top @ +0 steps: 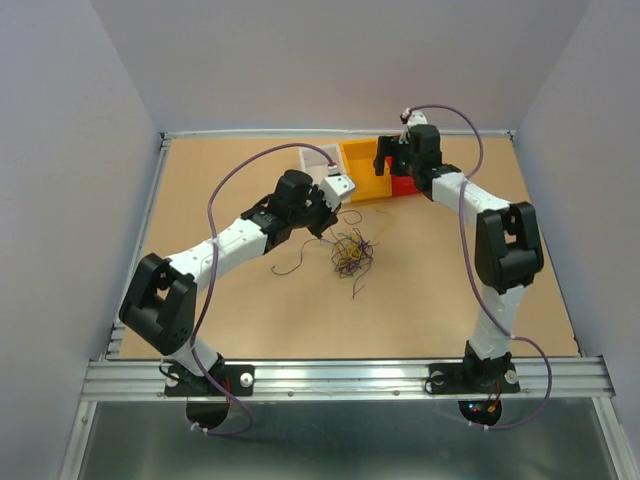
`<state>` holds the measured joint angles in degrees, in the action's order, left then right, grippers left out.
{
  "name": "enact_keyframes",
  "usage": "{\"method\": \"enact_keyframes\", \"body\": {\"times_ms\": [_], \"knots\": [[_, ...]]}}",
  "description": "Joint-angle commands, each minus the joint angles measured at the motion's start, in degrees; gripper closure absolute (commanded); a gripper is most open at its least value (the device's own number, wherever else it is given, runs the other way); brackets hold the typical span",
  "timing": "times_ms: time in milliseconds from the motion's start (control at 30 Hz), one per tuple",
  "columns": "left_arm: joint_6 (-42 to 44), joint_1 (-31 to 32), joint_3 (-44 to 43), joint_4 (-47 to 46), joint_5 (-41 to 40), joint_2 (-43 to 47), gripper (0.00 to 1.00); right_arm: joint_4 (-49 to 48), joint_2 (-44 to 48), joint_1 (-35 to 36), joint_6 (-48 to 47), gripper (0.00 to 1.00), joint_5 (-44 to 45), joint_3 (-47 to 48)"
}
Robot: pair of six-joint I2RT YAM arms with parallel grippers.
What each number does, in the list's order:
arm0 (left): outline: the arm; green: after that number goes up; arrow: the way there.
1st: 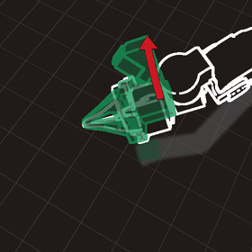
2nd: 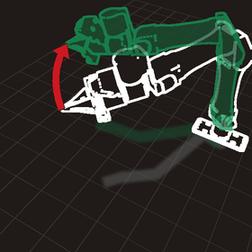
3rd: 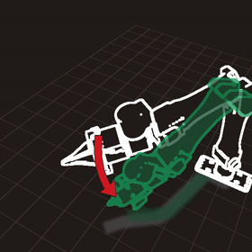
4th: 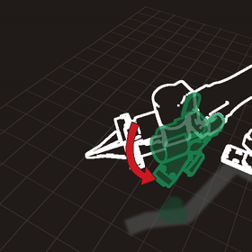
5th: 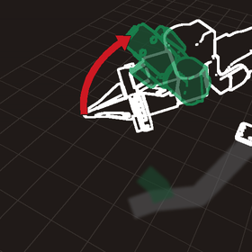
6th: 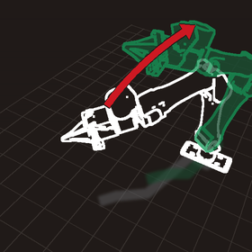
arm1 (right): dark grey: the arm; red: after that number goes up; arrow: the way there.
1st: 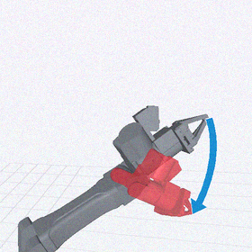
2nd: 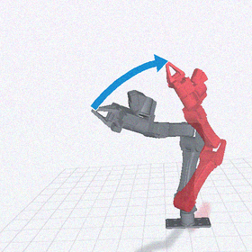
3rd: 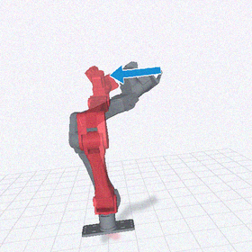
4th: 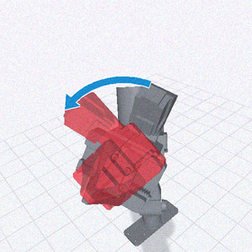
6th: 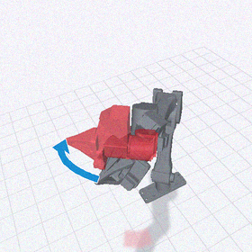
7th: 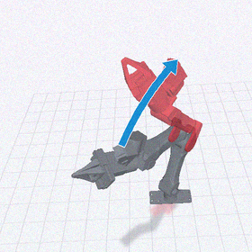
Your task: Untangle the cables
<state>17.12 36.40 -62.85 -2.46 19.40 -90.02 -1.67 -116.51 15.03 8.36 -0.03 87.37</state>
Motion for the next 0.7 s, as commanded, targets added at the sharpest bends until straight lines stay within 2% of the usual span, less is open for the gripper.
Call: {"method": "enact_keyframes", "body": {"times_ms": [0, 67, 167, 300, 433, 500, 600, 667], "knots": [[0.28, 0.33, -2.63, 0.87, 1.86, 5.81, 1.00, -6.93, 12.52, 0.35, -1.77, 0.05, -7.32, -7.11], [-0.16, 0.25, -3.24, 2.19, 2.40, 7.56, 1.00, -7.73, 17.77, 0.70, -1.68, 0.07, -10.32, -12.63], [-0.78, 0.33, -3.95, 4.04, 4.15, 10.02, 1.00, -8.08, 21.84, 2.10, -1.86, 0.16, -18.14, -18.09], [-2.18, 0.33, -6.14, 6.76, 5.82, 13.81, 1.00, -8.08, 27.73, 5.27, -6.42, 0.21, -26.93, -23.29], [-3.41, 0.34, -13.41, 12.10, 8.55, 16.62, 1.00, -10.71, 30.63, 6.15, -7.57, 0.21, -36.33, -27.60], [-4.38, 0.33, -16.76, 15.10, 9.34, 17.59, 1.00, -15.78, 31.08, 6.59, -6.79, 0.21, -41.68, -30.84], [-5.78, 0.33, -23.53, 17.30, 9.43, 18.65, 1.00, -21.33, 30.21, 7.65, -4.85, 0.21, -46.01, -32.18], [-6.31, 0.33, -29.06, 18.10, 9.17, 18.30, 1.00, -20.66, 28.02, 9.66, -4.93, 0.21, -45.32, -30.43]]}}
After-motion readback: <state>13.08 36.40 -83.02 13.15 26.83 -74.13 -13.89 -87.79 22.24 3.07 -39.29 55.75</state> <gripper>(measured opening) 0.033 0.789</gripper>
